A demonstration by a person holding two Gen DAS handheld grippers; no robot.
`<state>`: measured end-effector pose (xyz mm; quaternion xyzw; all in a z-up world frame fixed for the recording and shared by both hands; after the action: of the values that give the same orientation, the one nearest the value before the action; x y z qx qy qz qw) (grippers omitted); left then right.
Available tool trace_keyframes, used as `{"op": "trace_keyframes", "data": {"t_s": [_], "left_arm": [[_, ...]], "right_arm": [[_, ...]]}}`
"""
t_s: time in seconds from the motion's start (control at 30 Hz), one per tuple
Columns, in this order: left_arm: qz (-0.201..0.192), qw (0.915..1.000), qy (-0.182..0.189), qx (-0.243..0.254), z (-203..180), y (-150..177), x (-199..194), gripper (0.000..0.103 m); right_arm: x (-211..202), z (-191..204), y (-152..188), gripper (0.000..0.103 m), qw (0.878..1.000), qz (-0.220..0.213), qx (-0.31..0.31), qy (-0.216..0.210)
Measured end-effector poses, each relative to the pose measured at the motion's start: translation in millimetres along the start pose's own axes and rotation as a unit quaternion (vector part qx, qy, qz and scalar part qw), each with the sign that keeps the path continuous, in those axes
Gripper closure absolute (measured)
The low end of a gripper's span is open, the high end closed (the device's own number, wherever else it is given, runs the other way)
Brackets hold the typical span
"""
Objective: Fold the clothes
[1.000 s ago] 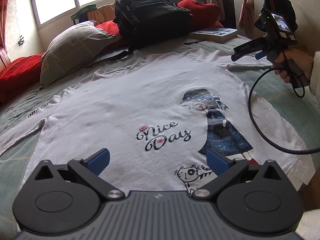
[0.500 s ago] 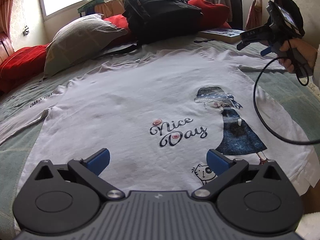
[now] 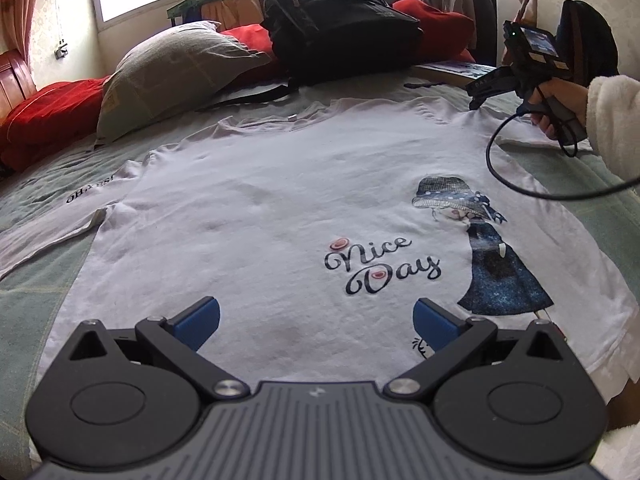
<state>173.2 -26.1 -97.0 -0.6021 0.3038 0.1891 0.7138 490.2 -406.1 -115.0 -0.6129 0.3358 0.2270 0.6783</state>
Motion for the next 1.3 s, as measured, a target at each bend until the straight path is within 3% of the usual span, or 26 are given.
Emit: {"op": "trace_keyframes", "data": {"t_s": [0.17,0.27,0.4,0.57,0.67,0.73,1.0,1.13,1.3], "left_arm": [[0.002,1.0,0.001,-0.003,2.5,0.4,3.3,0.001],[0.004,1.0,0.002,-0.006,4.0,0.6,5.3,0.001],[0.004,1.0,0.0,-0.006,5.7,0.7,5.4,0.001],[-0.001,0.9998,-0.008,-0.015,13.1,-0.9,2.1,0.001],[0.0,0.9997,-0.011,-0.021,16.3,-1.5,3.5,0.001],[0.002,0.9997,-0.009,-0.021,15.9,-1.8,5.8,0.001],[0.006,0.9999,-0.004,-0.01,10.3,-0.8,8.4,0.001],[0.005,0.9999,-0.009,-0.011,11.2,-1.0,7.1,0.001],[0.002,0.9998,-0.013,-0.012,12.1,-2.9,4.5,0.001]], "right_arm": [[-34.5,-7.5,-2.0,0.0,1.0,-0.012,0.021,-0.012],[-39.7,-7.4,9.8,0.0,1.0,0.009,0.017,-0.023],[-15.7,-16.3,19.6,0.0,0.999,0.027,0.028,0.001],[1.2,-47.3,8.7,0.0,0.995,0.012,0.059,0.078],[-13.7,-54.8,2.0,0.0,0.994,-0.001,0.084,0.066],[-26.7,-50.9,1.8,0.0,0.996,-0.009,0.073,0.056],[-43.2,19.2,9.0,0.0,0.997,0.026,0.024,-0.063],[-27.6,64.8,15.7,0.0,0.996,0.047,-0.029,-0.071],[6.0,70.3,5.8,0.0,0.998,0.036,-0.034,-0.044]]}}
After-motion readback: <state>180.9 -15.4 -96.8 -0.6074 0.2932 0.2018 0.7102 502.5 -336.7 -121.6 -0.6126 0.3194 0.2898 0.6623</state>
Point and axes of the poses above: each gripper's, at about its wrist camera, not at the fingertips, and x roughly the way its jaws point, z to its left, y to its underside, the point moved 8 cm from there along x, roughly the way its jaws point, and after that the axes turned 1 degree about -z, right-handed, at the moved point
